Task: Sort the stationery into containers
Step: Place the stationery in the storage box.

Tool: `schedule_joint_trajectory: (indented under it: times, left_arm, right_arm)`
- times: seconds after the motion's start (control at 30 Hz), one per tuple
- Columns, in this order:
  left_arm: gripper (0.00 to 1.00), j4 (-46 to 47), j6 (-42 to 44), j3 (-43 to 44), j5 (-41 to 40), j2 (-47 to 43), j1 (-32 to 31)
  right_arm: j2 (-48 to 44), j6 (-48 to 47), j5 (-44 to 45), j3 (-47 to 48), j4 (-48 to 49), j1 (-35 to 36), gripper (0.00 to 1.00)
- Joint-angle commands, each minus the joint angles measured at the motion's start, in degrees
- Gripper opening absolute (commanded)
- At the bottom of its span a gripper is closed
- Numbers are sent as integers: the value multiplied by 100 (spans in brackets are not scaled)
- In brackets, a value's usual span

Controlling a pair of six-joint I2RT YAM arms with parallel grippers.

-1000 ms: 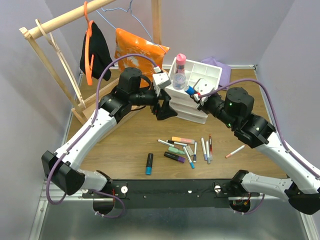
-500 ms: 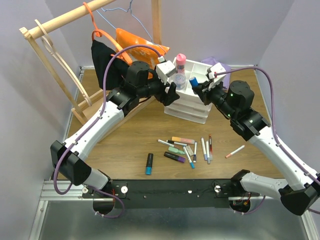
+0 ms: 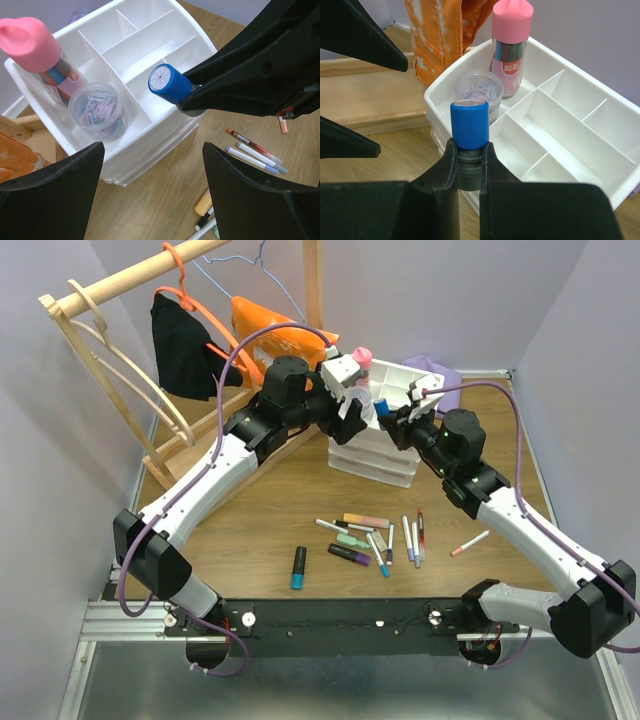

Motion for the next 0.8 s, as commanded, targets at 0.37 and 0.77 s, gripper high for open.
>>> schedule_joint_trajectory:
  times: [0.37, 0.77]
  left_arm:
    - [89, 229, 210, 685, -321, 621, -27]
    - [91, 246, 254, 747, -497, 753, -27]
  right_arm:
    - [616, 229, -127, -501, 1498, -343, 1]
    - [898, 300, -48, -659, 1851, -335, 12]
